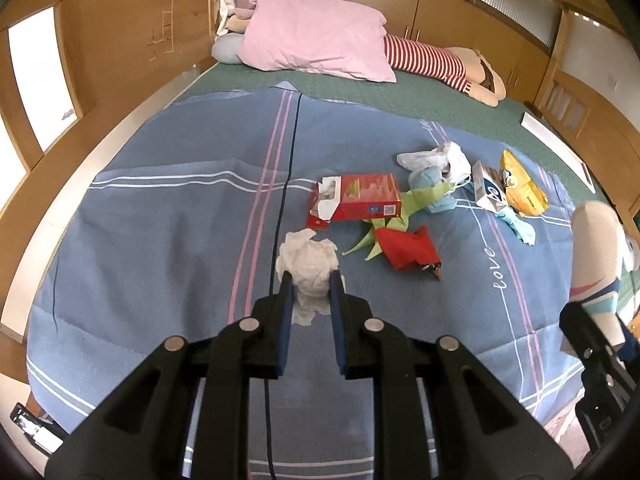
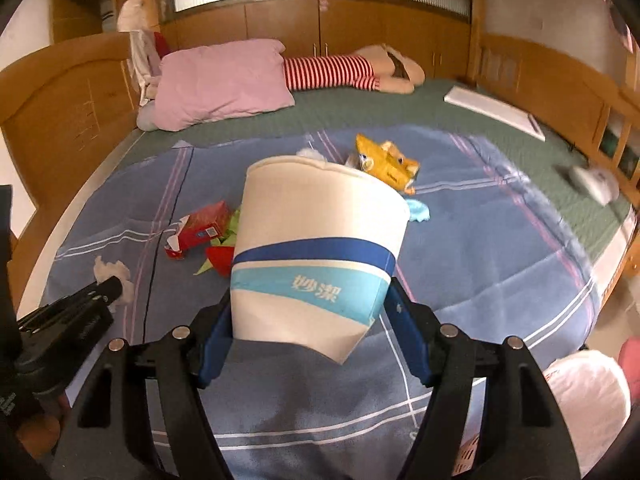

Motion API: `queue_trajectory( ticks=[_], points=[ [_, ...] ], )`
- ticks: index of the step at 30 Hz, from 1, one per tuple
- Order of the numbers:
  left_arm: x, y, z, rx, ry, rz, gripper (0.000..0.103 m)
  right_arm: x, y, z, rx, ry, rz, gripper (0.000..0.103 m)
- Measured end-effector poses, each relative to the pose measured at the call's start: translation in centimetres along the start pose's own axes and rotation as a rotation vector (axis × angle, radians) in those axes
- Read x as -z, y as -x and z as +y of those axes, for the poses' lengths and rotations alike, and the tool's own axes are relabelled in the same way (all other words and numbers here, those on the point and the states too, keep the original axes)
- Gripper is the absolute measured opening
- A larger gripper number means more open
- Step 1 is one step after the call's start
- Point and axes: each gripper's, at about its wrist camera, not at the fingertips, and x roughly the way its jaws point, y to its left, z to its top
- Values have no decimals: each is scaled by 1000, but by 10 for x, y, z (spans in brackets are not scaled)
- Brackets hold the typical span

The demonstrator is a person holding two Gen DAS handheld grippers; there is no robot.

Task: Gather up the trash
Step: 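Carry the cup and tissue over the white basket and open both tools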

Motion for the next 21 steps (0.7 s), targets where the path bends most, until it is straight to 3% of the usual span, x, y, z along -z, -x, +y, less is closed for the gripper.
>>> queue_trajectory(
  ticks=[21],
  points=[
    [2, 0, 0, 0, -3, 1, 19, 2, -1, -7, -1, -17, -1, 70]
  ],
)
